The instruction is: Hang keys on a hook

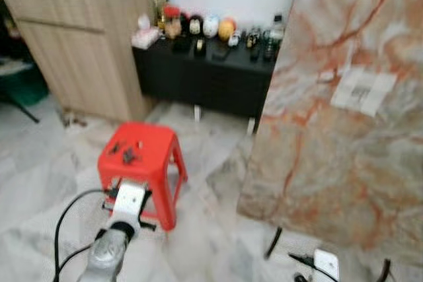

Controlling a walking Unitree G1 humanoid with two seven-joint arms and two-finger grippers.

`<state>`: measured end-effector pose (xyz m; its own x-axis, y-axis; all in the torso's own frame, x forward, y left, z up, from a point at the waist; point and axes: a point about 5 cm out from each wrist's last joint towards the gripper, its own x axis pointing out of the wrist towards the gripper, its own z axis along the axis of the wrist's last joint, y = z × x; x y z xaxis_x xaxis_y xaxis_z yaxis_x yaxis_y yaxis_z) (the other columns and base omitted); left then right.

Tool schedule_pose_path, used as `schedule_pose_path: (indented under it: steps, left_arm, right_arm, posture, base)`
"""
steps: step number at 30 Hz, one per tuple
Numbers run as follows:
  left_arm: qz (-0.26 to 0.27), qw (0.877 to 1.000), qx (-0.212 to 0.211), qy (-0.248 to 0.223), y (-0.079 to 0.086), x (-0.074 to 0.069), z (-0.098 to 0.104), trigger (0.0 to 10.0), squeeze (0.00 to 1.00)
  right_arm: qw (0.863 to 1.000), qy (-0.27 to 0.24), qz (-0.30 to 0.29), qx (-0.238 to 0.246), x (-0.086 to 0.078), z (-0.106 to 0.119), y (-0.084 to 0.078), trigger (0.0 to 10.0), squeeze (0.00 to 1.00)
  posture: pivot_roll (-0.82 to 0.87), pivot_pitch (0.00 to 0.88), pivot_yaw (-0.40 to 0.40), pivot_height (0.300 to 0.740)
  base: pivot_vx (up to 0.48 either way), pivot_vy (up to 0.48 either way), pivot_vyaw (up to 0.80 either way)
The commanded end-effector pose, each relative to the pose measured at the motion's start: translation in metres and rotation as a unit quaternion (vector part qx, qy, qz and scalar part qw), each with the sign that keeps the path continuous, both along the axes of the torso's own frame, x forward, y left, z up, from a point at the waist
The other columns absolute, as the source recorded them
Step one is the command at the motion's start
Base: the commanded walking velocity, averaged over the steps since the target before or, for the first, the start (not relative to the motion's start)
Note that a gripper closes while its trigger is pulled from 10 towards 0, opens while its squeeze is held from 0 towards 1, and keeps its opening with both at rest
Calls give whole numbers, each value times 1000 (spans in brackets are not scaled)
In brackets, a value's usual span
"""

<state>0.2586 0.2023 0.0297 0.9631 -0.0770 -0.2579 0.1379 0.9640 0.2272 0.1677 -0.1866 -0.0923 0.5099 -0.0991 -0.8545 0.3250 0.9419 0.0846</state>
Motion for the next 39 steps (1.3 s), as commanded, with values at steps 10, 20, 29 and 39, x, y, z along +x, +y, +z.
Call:
schedule_pose_path:
  steps: [10,20,29,39]
  left_arm:
    - [-15,1000,-2,-15,-10,6,9,10000,0]
    - [-10,1000,-4,-19,-9,5,12,10000,0]
    - [-10,999,-14,-35,-10,7,19,10000,0]
    - [1,999,15,-52,-7,11,27,10000,0]
  right_arm:
    - [1000,-9,-23,-11,6,5,-15,10000,0]
    - [999,-20,-27,-14,12,10,-26,10000,0]
    - [999,-21,-24,-13,12,10,-28,10000,0]
    - [999,-23,-18,-15,14,11,-29,10000,0]
  posture:
    - [86,0,-50,740]
    - [83,0,-55,740]
    - [87,0,-57,740]
    - [90,0,-66,740]
  base:
    - [0,-431,0]
    - [0,-430,0]
    - [0,-195,0]
    - [0,0,0]
